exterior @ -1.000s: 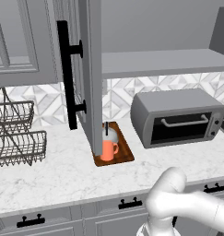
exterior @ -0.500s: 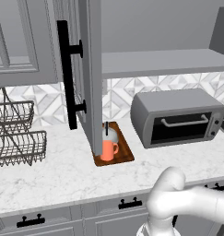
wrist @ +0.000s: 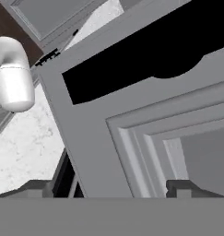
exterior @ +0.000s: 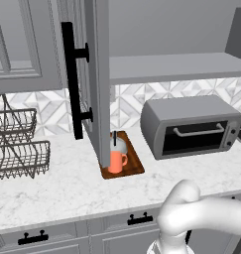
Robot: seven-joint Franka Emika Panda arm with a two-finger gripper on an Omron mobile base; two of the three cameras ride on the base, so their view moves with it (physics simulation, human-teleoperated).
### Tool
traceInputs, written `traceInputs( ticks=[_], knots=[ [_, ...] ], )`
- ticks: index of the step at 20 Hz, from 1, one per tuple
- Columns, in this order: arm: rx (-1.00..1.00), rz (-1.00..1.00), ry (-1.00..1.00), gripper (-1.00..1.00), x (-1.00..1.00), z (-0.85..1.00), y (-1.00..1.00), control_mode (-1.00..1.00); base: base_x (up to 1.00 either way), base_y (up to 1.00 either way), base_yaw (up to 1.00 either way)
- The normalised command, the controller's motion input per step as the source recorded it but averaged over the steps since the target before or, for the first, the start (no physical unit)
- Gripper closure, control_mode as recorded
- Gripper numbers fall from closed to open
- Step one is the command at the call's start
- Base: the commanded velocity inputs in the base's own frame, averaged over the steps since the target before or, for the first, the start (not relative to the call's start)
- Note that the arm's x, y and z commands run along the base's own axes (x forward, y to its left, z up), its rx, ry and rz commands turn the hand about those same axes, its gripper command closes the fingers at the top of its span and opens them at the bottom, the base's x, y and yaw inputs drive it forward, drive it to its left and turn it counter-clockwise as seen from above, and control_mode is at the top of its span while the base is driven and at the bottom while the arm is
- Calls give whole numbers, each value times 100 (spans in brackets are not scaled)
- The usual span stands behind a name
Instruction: Pick the kettle from the counter and place it on the tray. Then pick the mug from the cabinet and place it on the tray. Then close the cabinet doors.
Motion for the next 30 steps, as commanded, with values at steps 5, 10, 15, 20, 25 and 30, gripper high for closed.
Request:
traceInputs(
  ticks=[5, 10, 15, 20, 25, 30],
  knots=[
    [-17, 0, 1, -100, 30, 0, 70, -100, 0, 0, 0],
    [-9, 0, -1, -100, 68, -4, 39, -100, 0, 0, 0],
    [-8, 0, -10, -100, 83, -25, 19, -100, 0, 0, 0],
    [-9, 0, -7, -100, 93, -23, 26, -100, 0, 0, 0],
    [-8, 0, -4, -100, 99, -12, 34, -100, 0, 0, 0],
    [-6, 0, -2, -100, 100, -7, 25, -100, 0, 0, 0]
  ],
)
